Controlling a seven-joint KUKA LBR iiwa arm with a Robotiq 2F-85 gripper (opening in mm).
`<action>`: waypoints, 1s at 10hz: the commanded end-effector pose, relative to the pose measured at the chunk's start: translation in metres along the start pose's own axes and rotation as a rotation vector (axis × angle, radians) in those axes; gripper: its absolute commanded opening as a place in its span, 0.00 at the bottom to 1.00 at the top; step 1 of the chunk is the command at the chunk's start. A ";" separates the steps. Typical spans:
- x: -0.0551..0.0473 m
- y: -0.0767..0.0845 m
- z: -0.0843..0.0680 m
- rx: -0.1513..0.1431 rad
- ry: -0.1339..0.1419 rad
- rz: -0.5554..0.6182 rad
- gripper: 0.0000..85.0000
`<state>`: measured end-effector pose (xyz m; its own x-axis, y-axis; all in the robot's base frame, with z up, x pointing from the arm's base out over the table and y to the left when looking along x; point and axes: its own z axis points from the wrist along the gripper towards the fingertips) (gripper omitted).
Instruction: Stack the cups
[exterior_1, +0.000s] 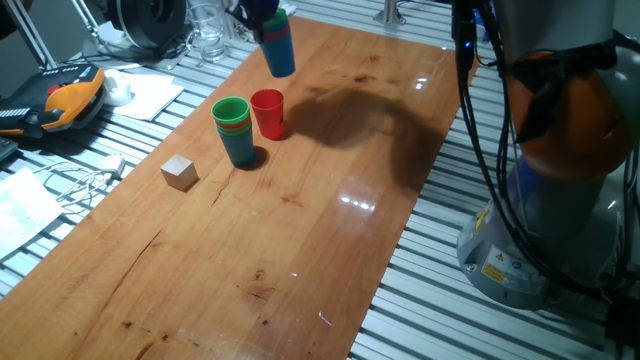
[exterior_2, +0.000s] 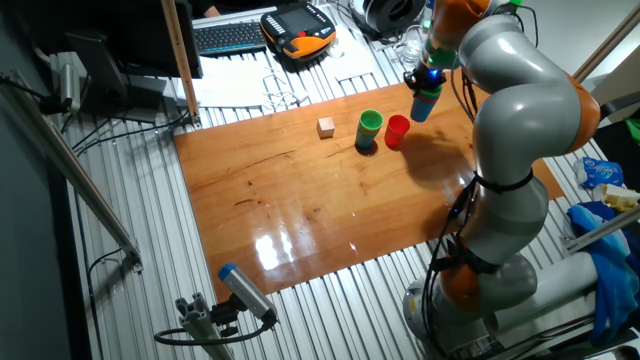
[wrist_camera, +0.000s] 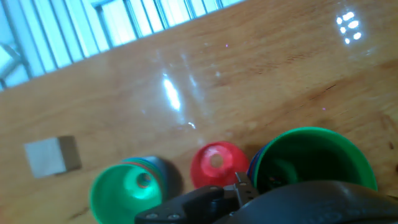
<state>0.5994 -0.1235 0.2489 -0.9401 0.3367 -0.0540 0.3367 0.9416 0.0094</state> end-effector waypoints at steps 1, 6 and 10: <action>0.001 0.005 0.005 -0.003 -0.017 0.014 0.00; 0.001 0.022 0.047 -0.039 -0.085 0.059 0.00; 0.009 0.029 0.051 -0.033 -0.091 0.081 0.00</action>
<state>0.6027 -0.0940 0.1976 -0.9003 0.4116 -0.1415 0.4086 0.9113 0.0504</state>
